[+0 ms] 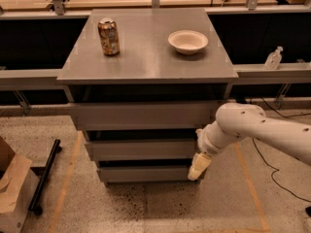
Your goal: Open middle drawer
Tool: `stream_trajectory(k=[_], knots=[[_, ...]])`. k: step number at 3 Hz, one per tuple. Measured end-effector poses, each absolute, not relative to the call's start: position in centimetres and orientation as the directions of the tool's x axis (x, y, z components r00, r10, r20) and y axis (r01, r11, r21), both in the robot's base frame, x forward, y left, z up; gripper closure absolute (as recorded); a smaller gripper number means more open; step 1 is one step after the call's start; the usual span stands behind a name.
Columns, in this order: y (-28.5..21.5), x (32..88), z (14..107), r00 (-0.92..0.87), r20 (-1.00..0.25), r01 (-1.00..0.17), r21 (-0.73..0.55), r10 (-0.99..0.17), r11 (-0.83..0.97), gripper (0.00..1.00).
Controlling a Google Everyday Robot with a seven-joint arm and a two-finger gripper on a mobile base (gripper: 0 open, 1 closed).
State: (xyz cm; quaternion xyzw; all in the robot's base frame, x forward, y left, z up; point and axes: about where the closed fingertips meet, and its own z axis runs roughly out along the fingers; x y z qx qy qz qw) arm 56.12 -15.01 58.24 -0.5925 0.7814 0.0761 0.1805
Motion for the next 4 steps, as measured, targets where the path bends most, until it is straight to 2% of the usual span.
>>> stream_trajectory(k=[2, 4], knots=[[-14.9, 58.8, 54.4, -0.291, -0.423, -0.939, -0.044, -0.858, 0.340, 0.00], [-14.2, 59.7, 54.2, -0.284, -0.448, -0.936, -0.061, -0.848, 0.346, 0.00]])
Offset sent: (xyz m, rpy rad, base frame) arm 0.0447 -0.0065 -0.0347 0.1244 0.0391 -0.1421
